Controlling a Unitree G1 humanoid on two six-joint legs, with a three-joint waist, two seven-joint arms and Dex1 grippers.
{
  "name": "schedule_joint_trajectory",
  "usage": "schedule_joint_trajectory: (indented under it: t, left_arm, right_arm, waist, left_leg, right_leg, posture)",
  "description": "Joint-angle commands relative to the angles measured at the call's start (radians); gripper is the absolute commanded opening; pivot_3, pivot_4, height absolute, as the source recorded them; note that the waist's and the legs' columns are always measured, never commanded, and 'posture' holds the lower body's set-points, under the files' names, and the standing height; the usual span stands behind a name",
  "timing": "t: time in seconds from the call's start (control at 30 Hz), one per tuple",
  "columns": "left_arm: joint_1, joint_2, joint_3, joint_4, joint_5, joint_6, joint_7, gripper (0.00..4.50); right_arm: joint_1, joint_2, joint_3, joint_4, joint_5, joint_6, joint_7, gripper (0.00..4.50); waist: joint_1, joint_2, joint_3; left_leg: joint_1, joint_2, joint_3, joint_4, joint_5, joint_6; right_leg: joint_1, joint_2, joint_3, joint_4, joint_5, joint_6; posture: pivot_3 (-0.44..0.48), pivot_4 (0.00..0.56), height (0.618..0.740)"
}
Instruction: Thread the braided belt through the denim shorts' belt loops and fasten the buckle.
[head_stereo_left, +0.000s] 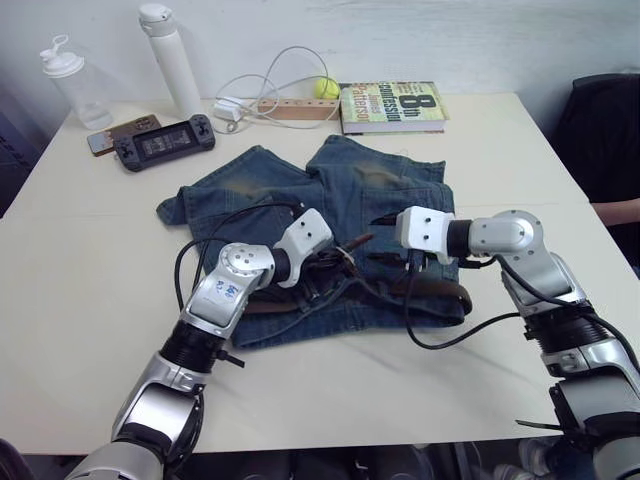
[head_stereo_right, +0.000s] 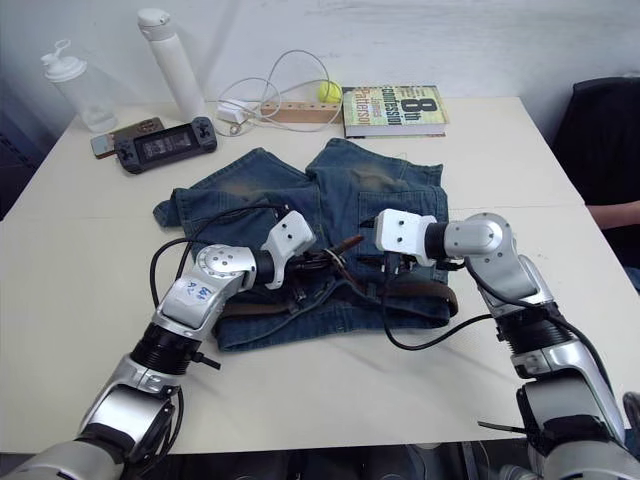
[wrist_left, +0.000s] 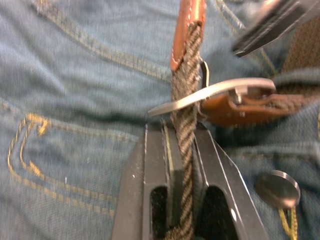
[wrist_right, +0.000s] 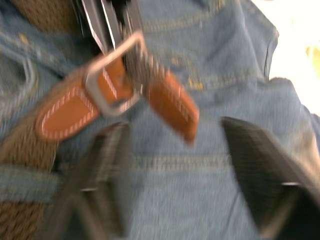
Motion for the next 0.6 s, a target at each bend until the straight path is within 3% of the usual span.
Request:
schedule_joint_trajectory:
  t: [0.03,0.1,0.17,0.3,0.47,0.53,0.6]
  left_arm:
    - [-0.007,0.004,-0.005,-0.034,0.007,-0.026,-0.014,0.0]
    - [-0.01,0.004,-0.001,-0.028,0.01,-0.029,-0.012,0.0]
    - [-0.016,-0.002,0.013,-0.025,0.002,-0.019,-0.007,0.0]
    - [-0.025,0.003,0.077,-0.05,-0.058,0.071,-0.022,1.62]
    - [-0.002,0.098,0.145,-0.098,-0.14,0.169,-0.115,3.82]
    - [0.013,0.153,0.191,-0.13,-0.198,0.23,-0.159,4.47]
    - [0.022,0.19,0.217,-0.165,-0.244,0.278,-0.191,4.47]
  right_arm:
    - [-0.014,0.005,-0.031,-0.01,0.033,-0.041,0.026,0.9]
    - [-0.012,0.008,-0.034,-0.013,0.042,-0.046,0.033,0.05]
    - [-0.012,0.006,-0.032,-0.011,0.035,-0.056,0.037,0.05]
    - [-0.02,-0.013,-0.03,0.012,0.012,-0.11,0.049,0.0]
    - [-0.03,-0.063,-0.054,0.048,0.004,-0.21,0.067,0.0]
    - [-0.031,-0.098,-0.076,0.08,0.009,-0.255,0.074,0.0]
    - [-0.034,-0.13,-0.092,0.11,0.007,-0.29,0.079,0.0]
  waist:
    - [0.0,0.0,0.0]
    - [0.0,0.0,0.0]
    - [0.0,0.0,0.0]
    - [0.0,0.0,0.0]
    - [-0.003,0.0,0.0]
    - [-0.003,0.0,0.0]
    - [-0.003,0.0,0.0]
  left_leg:
    - [0.0,0.0,0.0,0.0,0.0,0.0]
    - [0.0,0.0,0.0,0.0,0.0,0.0]
    - [0.0,0.0,0.0,0.0,0.0,0.0]
    - [0.0,0.0,0.0,0.0,0.0,0.0]
    - [0.0,0.0,0.0,0.0,0.0,0.0]
    - [0.0,0.0,0.0,0.0,0.0,0.0]
    - [0.0,0.0,0.0,0.0,0.0,0.0]
  right_leg:
    - [0.0,0.0,0.0,0.0,0.0,0.0]
    - [0.0,0.0,0.0,0.0,0.0,0.0]
    - [0.0,0.0,0.0,0.0,0.0,0.0]
    - [0.0,0.0,0.0,0.0,0.0,0.0]
    - [0.0,0.0,0.0,0.0,0.0,0.0]
    - [0.0,0.0,0.0,0.0,0.0,0.0]
    - [0.0,0.0,0.0,0.0,0.0,0.0]
  posture:
    - [0.0,0.15,0.735]
    - [0.0,0.15,0.735]
    - [0.0,0.15,0.735]
    - [0.0,0.15,0.735]
    - [0.0,0.15,0.735]
    - [0.0,0.15,0.735]
    - [0.0,0.15,0.735]
